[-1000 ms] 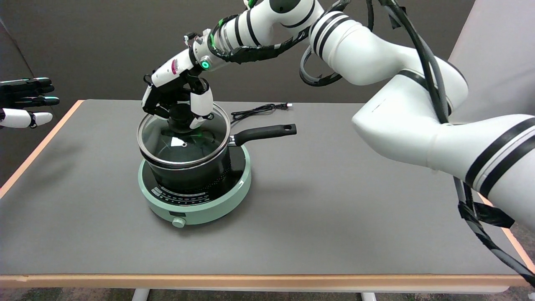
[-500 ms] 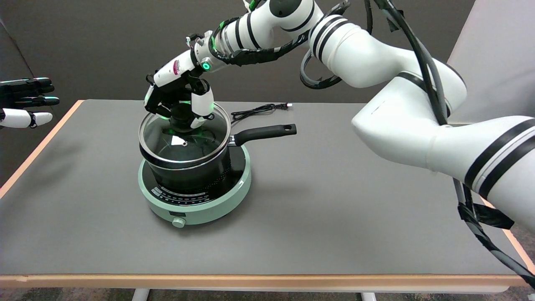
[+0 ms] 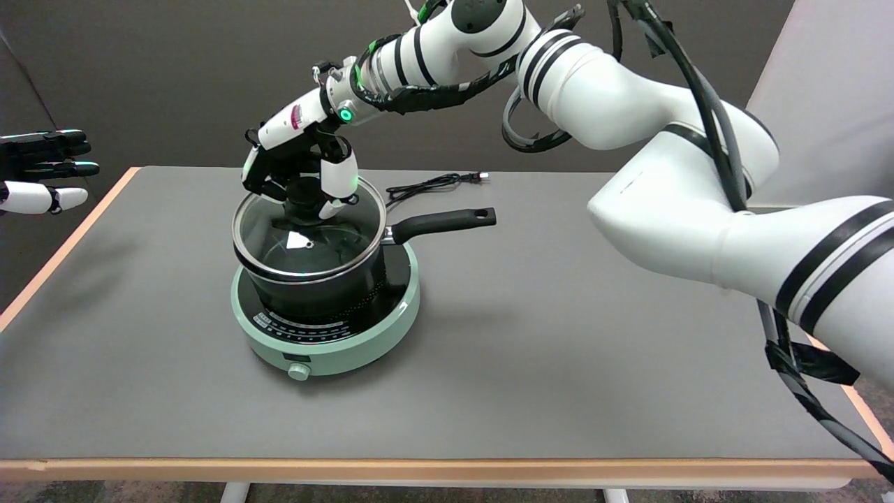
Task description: Place the pot lid onto the soup pot.
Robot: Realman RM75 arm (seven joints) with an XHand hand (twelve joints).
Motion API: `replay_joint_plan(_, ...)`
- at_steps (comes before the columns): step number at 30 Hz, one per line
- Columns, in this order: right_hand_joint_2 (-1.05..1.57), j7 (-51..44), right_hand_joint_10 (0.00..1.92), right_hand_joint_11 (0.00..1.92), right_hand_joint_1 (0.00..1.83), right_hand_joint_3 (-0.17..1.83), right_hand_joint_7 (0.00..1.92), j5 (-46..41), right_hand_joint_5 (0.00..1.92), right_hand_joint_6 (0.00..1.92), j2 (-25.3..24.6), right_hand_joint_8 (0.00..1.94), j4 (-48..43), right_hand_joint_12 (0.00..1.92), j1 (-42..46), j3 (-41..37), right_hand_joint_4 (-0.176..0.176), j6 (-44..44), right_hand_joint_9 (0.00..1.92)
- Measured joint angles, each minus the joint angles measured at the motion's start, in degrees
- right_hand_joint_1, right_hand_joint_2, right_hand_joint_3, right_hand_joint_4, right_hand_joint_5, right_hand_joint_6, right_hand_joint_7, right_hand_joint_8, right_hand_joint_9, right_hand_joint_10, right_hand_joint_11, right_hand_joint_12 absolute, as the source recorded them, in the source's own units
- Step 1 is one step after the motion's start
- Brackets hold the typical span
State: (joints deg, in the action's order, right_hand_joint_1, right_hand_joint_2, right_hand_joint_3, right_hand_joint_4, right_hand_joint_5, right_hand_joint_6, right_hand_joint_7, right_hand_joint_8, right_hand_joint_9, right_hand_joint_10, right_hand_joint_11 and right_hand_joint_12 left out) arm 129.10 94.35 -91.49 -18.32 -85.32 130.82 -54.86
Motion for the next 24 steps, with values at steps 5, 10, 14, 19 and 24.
replay_joint_plan(5,0.75,-0.01,1.92,0.8,1.36,0.97,0.84,-0.39,0.52,1.73,0.05,1.59,-0.01,1.92,0.07,0.01,0.176,-0.34,0.81)
replay_joint_plan(10,0.75,0.0,1.92,0.8,1.36,0.97,0.84,-0.72,0.52,1.74,0.08,1.6,-0.01,1.92,0.15,0.03,0.176,-0.61,0.8)
replay_joint_plan(14,0.87,0.0,1.92,0.76,1.29,0.74,0.84,-0.9,0.55,1.64,0.15,1.49,-0.02,1.92,0.21,0.04,0.105,-0.71,0.76)
replay_joint_plan(19,0.84,0.0,1.82,0.75,1.35,0.69,0.86,-1.12,0.52,1.48,0.27,1.4,-0.03,1.92,0.3,0.03,0.176,-0.84,0.76)
replay_joint_plan(24,0.88,0.0,1.79,0.71,1.35,0.61,0.86,-1.25,0.5,1.38,0.39,1.37,-0.13,1.92,0.42,0.04,0.176,-0.86,0.76)
